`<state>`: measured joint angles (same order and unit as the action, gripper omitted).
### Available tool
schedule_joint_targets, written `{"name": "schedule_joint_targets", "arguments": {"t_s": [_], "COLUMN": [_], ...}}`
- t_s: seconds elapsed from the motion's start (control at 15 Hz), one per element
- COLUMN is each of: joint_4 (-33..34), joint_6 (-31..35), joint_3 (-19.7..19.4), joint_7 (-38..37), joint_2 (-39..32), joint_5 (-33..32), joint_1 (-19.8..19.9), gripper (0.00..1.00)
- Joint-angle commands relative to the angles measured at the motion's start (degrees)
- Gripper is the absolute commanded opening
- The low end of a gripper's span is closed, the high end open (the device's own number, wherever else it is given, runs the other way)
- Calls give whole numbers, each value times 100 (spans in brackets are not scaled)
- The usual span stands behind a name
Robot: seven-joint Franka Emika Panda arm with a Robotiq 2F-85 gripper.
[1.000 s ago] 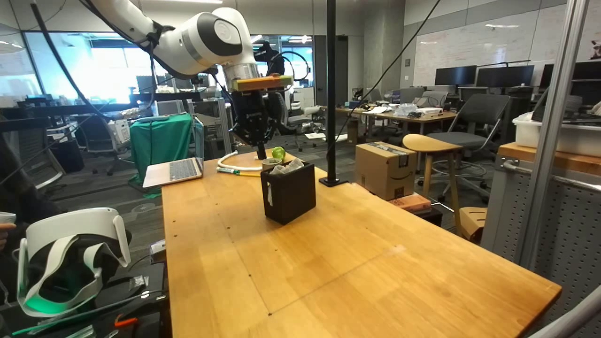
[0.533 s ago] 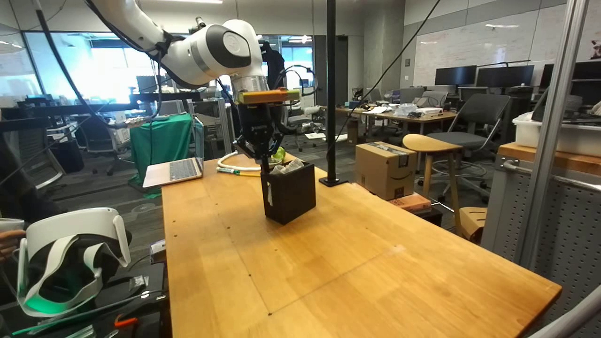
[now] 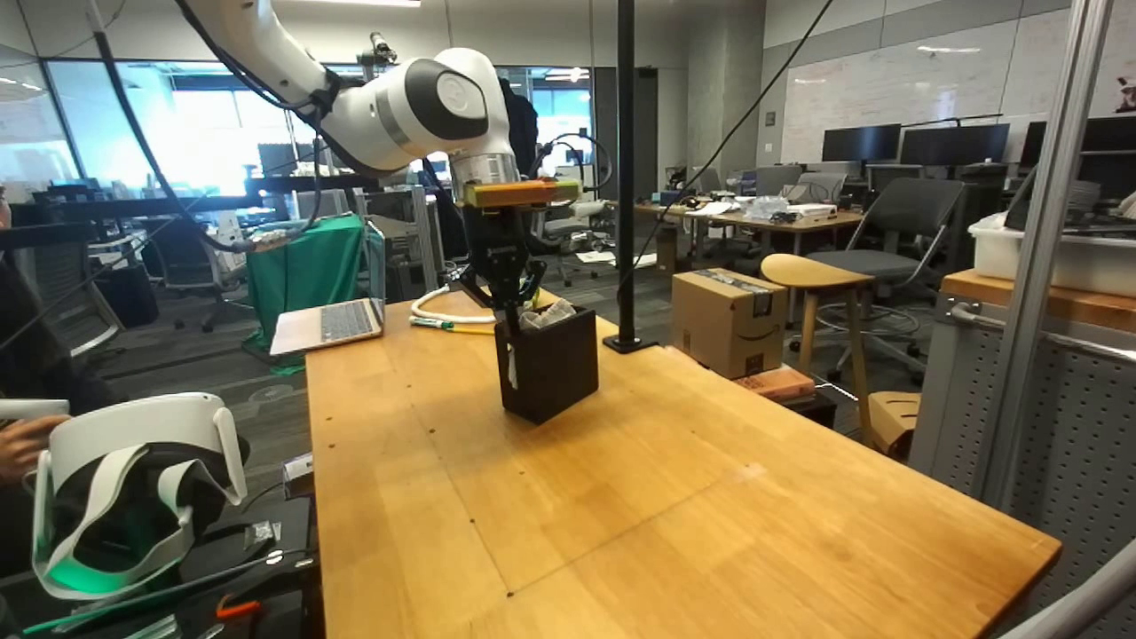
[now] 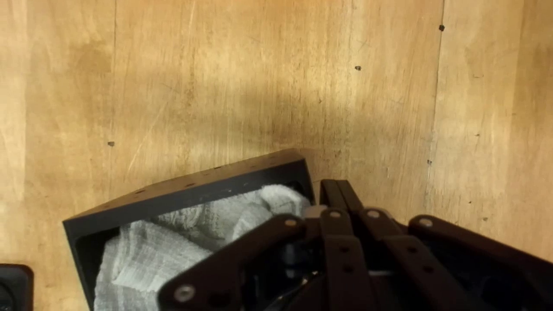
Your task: Place the towel in the basket
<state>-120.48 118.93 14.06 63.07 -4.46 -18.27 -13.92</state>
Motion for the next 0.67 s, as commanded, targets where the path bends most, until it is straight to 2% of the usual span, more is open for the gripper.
{"name": "schedule_joint_targets", "arguments": {"t_s": [0.0,0.6], "joint_4": [293,555], "joint_6": [-71,-15], "joint_3": [29,57], "joint_7": [118,245], "joint_2": [-133,-360], "joint_5": [-247,-323], "joint_1": [-18,-27], "gripper": [5,5]}}
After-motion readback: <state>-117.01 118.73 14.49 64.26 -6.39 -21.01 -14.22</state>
